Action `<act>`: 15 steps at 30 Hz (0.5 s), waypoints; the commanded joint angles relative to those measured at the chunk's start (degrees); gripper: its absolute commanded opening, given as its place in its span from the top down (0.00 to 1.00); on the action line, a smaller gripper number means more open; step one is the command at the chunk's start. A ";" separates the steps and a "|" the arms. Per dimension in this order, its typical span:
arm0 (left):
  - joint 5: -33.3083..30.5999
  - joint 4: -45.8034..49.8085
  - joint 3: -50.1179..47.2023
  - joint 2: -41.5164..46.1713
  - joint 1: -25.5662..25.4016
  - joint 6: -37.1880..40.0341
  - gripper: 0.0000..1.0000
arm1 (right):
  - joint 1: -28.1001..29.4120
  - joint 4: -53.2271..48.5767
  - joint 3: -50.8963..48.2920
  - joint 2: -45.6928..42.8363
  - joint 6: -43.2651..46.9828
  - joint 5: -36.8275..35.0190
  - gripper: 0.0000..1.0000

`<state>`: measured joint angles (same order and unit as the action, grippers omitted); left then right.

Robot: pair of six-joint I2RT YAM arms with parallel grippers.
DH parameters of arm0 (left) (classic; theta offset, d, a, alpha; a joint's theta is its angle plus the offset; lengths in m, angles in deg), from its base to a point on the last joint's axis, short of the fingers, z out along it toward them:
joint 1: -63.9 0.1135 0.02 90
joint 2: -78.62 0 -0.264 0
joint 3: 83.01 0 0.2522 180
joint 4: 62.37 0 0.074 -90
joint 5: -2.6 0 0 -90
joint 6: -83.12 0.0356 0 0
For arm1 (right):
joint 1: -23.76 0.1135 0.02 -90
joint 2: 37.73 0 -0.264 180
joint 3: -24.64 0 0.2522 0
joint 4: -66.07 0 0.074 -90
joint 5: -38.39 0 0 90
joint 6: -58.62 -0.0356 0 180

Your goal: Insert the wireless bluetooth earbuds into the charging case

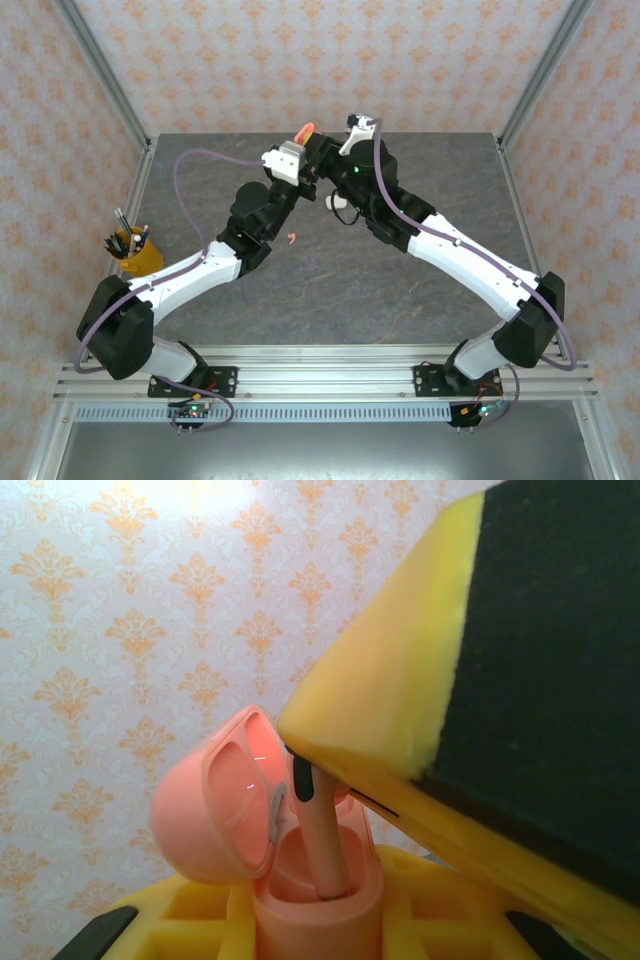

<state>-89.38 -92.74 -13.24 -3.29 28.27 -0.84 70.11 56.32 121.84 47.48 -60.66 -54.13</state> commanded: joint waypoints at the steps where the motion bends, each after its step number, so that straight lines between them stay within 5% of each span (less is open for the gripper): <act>1: 0.22 -2.62 3.14 -0.54 -0.31 -0.19 1.00 | 2.15 -1.30 -1.23 -0.69 0.32 4.00 0.84; 15: 0.22 -2.06 3.39 -0.44 -0.18 0.24 1.00 | 2.16 -3.08 -0.54 0.55 0.20 6.14 0.78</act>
<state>-89.38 -92.18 -13.04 -3.31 28.27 -0.82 70.11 56.62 121.84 47.48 -60.22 -53.28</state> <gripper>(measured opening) 0.239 0.218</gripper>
